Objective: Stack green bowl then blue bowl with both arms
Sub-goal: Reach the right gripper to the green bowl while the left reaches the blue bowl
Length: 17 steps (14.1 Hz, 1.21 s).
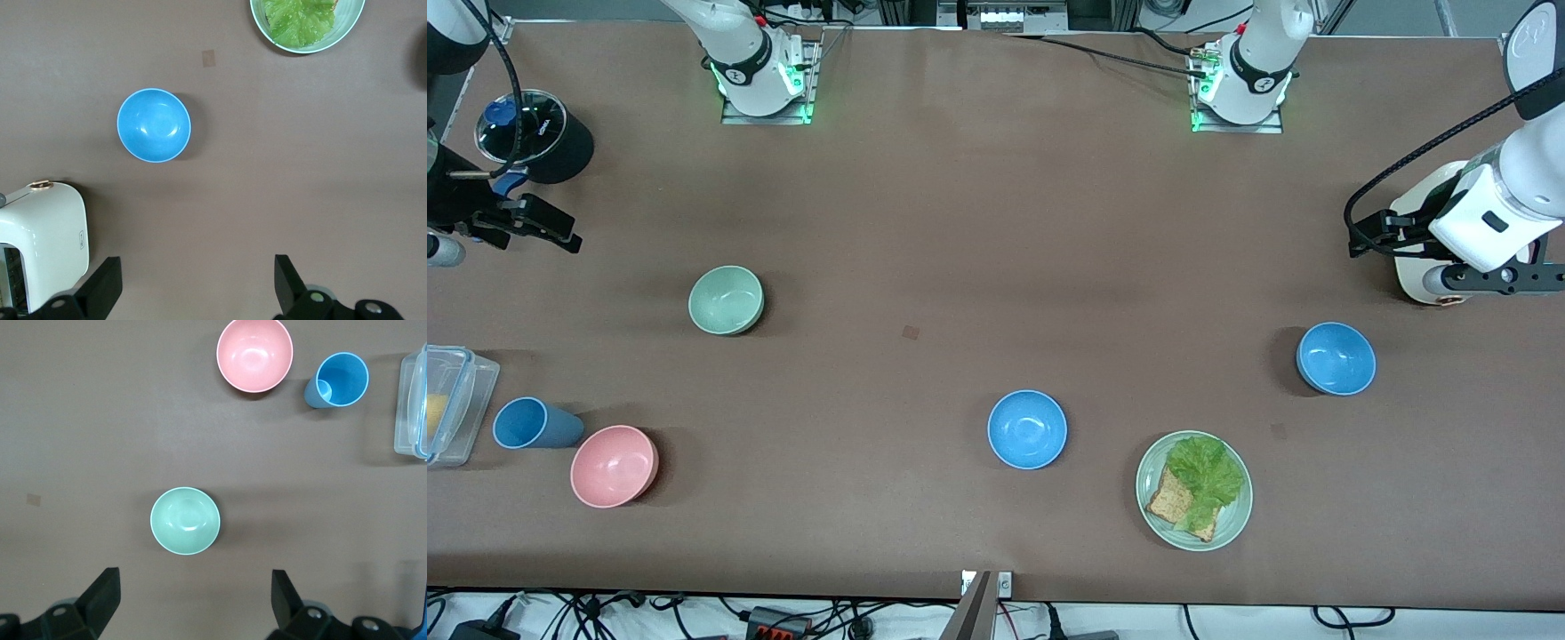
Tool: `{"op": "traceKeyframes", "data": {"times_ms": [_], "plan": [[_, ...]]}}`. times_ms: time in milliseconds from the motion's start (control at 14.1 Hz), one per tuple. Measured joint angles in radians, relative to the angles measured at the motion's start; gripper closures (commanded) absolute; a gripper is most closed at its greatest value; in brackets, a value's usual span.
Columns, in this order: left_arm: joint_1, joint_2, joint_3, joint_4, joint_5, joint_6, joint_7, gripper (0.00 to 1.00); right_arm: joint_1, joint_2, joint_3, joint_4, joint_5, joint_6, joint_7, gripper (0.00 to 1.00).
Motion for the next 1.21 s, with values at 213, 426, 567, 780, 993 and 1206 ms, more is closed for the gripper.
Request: {"op": "traceKeyframes", "data": {"times_ms": [213, 426, 567, 780, 993, 1206], "plan": [[0.000, 0.000, 0.010, 0.000, -0.023, 0.000, 0.000, 0.00, 0.000, -0.005, 0.000, -0.002, 0.000, 0.000, 0.000, 0.00], [0.002, 0.000, 0.018, 0.000, -0.033, 0.000, 0.000, 0.00, 0.000, -0.005, 0.000, -0.003, 0.000, 0.000, 0.000, 0.00], [0.003, 0.002, 0.021, 0.000, -0.034, 0.000, 0.000, 0.00, 0.000, -0.005, 0.000, -0.009, 0.000, -0.001, 0.000, 0.00], [0.008, 0.005, 0.022, 0.000, -0.034, -0.002, 0.000, 0.00, -0.002, 0.020, 0.000, -0.044, 0.000, -0.002, 0.000, 0.00], [0.012, 0.008, 0.022, 0.000, -0.034, -0.017, 0.000, 0.00, -0.003, 0.127, 0.000, -0.065, -0.007, 0.029, 0.000, 0.00], [0.013, 0.012, 0.022, -0.002, -0.034, -0.030, 0.001, 0.00, -0.006, 0.267, 0.000, -0.067, -0.011, 0.074, 0.000, 0.00]]}}
